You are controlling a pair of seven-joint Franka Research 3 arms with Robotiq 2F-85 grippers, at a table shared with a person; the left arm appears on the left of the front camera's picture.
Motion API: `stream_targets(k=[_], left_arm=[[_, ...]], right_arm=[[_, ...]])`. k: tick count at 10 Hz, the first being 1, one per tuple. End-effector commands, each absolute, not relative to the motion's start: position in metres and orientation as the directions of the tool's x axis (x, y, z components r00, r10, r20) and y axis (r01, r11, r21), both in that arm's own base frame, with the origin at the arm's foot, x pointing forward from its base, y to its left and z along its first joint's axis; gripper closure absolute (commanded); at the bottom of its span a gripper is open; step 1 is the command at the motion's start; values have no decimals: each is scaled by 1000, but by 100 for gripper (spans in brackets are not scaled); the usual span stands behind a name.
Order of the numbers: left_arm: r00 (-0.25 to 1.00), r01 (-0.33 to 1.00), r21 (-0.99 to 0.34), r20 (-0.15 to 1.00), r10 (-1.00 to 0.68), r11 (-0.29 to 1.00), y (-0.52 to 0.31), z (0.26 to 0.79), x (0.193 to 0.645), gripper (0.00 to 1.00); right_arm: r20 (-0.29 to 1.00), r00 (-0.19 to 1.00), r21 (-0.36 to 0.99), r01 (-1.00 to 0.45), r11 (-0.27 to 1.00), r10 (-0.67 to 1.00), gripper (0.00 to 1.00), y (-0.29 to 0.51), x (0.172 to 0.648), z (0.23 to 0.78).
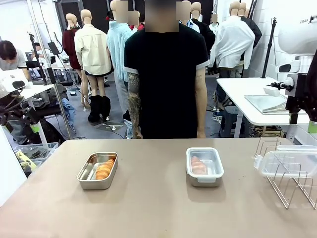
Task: Place the bread in airtight containers.
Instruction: Pick up one Airtight Container lid and hand it to the human.
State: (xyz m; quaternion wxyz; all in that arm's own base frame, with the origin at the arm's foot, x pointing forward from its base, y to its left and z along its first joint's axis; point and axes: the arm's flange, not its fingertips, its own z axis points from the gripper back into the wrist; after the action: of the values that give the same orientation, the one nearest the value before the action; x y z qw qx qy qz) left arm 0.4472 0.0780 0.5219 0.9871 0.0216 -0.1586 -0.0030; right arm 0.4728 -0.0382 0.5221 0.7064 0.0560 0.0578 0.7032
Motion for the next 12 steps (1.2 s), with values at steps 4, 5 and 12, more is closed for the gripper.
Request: stream_targets(k=[4,5,12], left_arm=[[950,-25,64,311,4,998,78,522,445,0],[950,-25,64,311,4,998,78,522,445,0],[950,-25,64,311,4,998,78,522,445,0]], right_arm=[[19,0,117,-993,-2,1000,0,-35,488,459],[20,8,116,-993,5,1000,0,-33,489,450],[14,80,102,-992,78,997,0,-19,511,420]])
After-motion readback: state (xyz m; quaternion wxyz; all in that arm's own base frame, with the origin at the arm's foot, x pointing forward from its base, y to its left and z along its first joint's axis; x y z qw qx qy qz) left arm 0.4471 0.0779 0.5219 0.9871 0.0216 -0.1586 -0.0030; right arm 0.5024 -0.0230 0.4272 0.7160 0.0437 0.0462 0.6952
